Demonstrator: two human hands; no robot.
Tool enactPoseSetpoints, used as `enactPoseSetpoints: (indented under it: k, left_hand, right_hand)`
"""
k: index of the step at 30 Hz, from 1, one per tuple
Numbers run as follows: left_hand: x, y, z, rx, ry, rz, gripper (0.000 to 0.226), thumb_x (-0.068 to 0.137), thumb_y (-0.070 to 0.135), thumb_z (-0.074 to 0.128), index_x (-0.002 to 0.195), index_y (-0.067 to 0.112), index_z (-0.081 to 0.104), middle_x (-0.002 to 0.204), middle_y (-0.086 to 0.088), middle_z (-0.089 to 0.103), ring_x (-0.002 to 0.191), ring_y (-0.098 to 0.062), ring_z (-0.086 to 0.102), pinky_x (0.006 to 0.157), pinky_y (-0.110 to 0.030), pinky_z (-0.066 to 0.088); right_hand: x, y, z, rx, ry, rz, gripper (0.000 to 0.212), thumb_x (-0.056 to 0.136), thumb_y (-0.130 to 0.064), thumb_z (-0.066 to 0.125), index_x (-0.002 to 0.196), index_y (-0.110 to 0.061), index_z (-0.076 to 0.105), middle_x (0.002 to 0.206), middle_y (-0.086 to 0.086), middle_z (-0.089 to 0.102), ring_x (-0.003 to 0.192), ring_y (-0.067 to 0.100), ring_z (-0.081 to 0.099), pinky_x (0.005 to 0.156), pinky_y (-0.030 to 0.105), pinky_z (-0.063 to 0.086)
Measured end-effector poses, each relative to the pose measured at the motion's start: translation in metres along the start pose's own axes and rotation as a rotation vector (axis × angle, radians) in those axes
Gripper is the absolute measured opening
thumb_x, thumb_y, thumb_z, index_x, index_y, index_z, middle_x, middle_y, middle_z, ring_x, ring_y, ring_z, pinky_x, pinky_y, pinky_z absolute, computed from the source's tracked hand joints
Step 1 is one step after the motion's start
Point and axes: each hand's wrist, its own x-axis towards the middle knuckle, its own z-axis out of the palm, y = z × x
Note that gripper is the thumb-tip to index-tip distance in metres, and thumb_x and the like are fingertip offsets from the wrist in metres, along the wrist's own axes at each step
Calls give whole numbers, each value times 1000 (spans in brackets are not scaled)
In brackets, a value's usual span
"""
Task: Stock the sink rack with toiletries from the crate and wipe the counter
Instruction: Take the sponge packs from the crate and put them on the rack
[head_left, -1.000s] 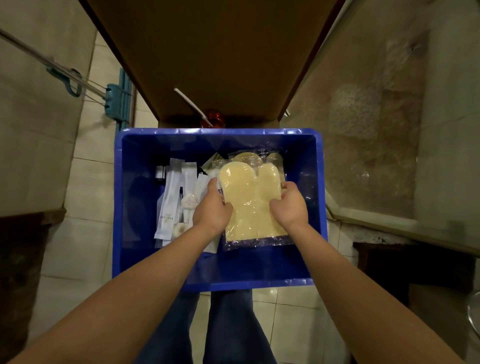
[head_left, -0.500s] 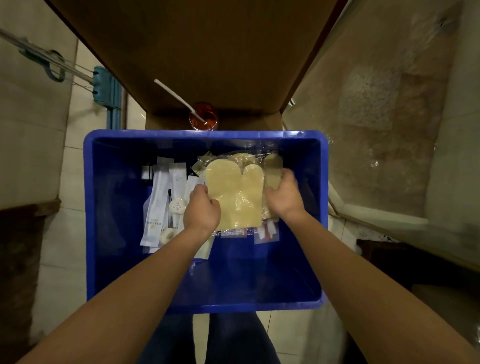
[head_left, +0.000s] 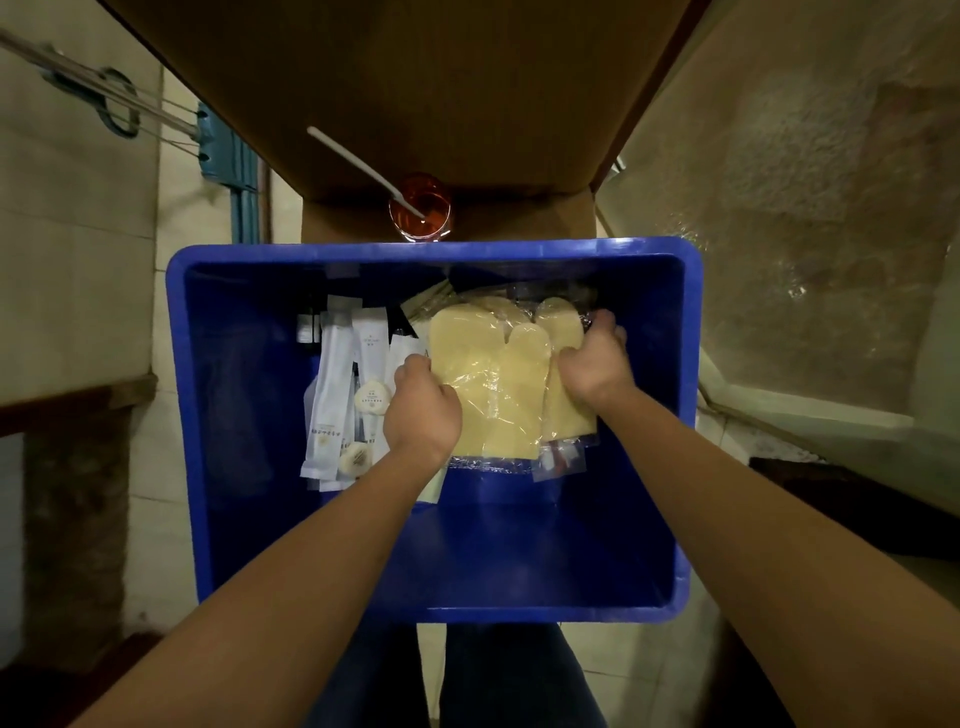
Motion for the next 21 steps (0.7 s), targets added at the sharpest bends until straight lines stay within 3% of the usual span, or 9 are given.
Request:
enactPoseSetpoints:
  k: [5, 8, 10, 13, 16, 19, 21]
  left_hand:
    - [-6, 2, -8, -30, -6, -19, 29, 96, 11, 39, 125, 7, 44, 125, -10, 51, 86, -30, 58, 63, -35, 43]
    - [-11, 2, -16, -58, -15, -29, 19, 96, 10, 36, 112, 5, 45, 108, -12, 52, 74, -24, 51, 59, -32, 37]
    - [-15, 1, -22, -130, -49, -41, 24, 96, 10, 36, 117, 4, 45, 99, -10, 54, 72, -21, 50, 62, -32, 42]
    - [-23, -2, -31, -190, -74, -43, 31, 96, 10, 36, 126, 7, 43, 96, -9, 58, 76, -24, 54, 71, -36, 47]
    - [-34, -5, -42, -170, -71, -25, 32, 96, 11, 36, 128, 8, 42, 101, -9, 58, 79, -25, 53, 74, -37, 47]
    - [-47, -9, -57, -178, -63, 15, 30, 96, 10, 36, 124, 5, 44, 89, -2, 51, 70, -18, 49, 68, -33, 43]
    - [-57, -12, -71, -194, -54, 53, 27, 96, 10, 35, 120, 4, 45, 80, 0, 48, 65, -15, 46, 66, -32, 41]
  right_hand:
    - [-10, 3, -3, -8, -24, -76, 33, 90, 5, 44, 119, -8, 52, 124, 13, 46, 94, 28, 55, 77, 29, 41]
    - [-22, 7, -3, 32, -12, -105, 20, 91, 2, 43, 100, -12, 54, 92, 6, 57, 83, 25, 56, 69, 29, 42]
    - [-33, 7, -4, 46, -18, -102, 13, 94, -5, 45, 96, -14, 55, 81, 0, 56, 79, 22, 57, 67, 32, 46]
    - [-52, 5, -3, 53, -19, -102, 10, 95, -12, 48, 94, -11, 58, 85, 2, 61, 81, 24, 60, 74, 36, 51]
    - [-76, 2, -4, 127, 3, -114, 11, 95, -13, 42, 93, -12, 53, 84, 0, 56, 76, 19, 53, 71, 37, 47]
    - [-102, 0, -7, 302, -13, -90, 18, 97, -16, 35, 81, -17, 43, 77, -3, 45, 69, 13, 42, 61, 29, 37]
    - [-122, -1, -10, 411, 1, -81, 23, 98, -19, 34, 75, -20, 38, 75, -3, 41, 68, 12, 38, 62, 28, 35]
